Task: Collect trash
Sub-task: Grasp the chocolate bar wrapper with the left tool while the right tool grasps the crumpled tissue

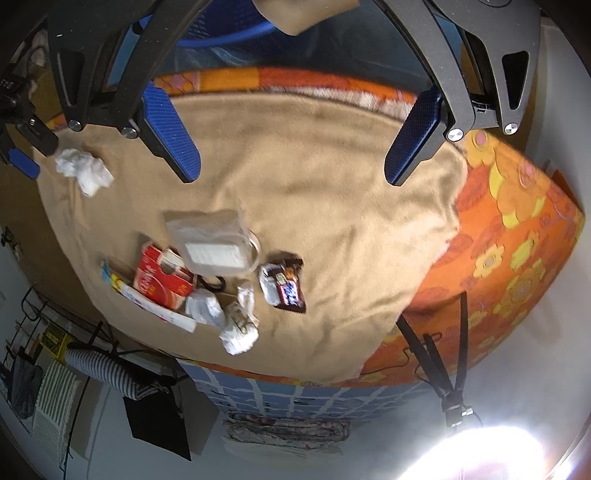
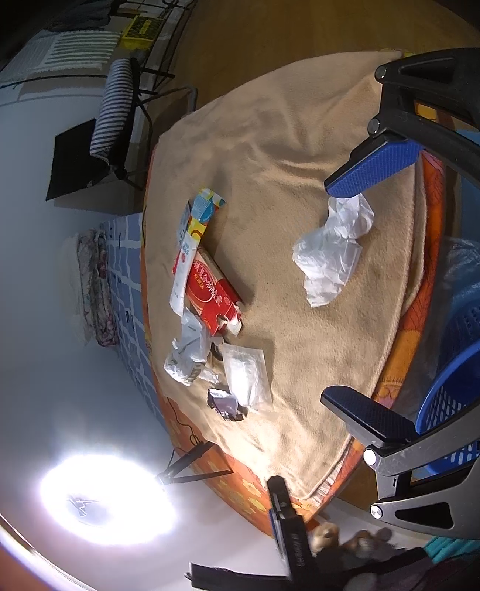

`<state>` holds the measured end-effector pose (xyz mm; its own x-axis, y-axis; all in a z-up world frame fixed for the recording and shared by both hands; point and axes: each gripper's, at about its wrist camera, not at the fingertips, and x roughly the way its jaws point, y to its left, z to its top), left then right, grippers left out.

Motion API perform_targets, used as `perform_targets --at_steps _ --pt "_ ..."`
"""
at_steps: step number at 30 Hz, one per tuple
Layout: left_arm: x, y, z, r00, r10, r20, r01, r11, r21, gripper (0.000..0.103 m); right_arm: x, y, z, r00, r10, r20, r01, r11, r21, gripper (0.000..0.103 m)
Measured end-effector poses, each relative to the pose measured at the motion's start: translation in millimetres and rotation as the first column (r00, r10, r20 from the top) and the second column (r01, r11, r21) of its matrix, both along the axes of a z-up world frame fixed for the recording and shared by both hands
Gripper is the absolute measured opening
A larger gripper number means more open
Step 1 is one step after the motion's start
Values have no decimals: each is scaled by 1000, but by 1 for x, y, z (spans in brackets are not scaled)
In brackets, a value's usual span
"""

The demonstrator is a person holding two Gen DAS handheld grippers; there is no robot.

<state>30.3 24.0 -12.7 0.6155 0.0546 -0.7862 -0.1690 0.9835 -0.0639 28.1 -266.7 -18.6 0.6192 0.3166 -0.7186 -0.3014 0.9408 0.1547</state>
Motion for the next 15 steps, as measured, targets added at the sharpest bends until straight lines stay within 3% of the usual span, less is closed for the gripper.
perform_targets --at_steps 7,11,15 --pt "32 19 -7 999 23 -37 -27 995 -100 101 14 -15 -11 999 -5 -48 5 1000 -6 103" --pt "53 17 -6 999 2 -32 -4 996 -87 99 19 -13 -17 997 21 -71 -22 1000 -12 103" --pt "75 22 -10 999 0 -47 -6 993 -122 97 25 -5 -23 995 42 -86 -47 998 -50 103"
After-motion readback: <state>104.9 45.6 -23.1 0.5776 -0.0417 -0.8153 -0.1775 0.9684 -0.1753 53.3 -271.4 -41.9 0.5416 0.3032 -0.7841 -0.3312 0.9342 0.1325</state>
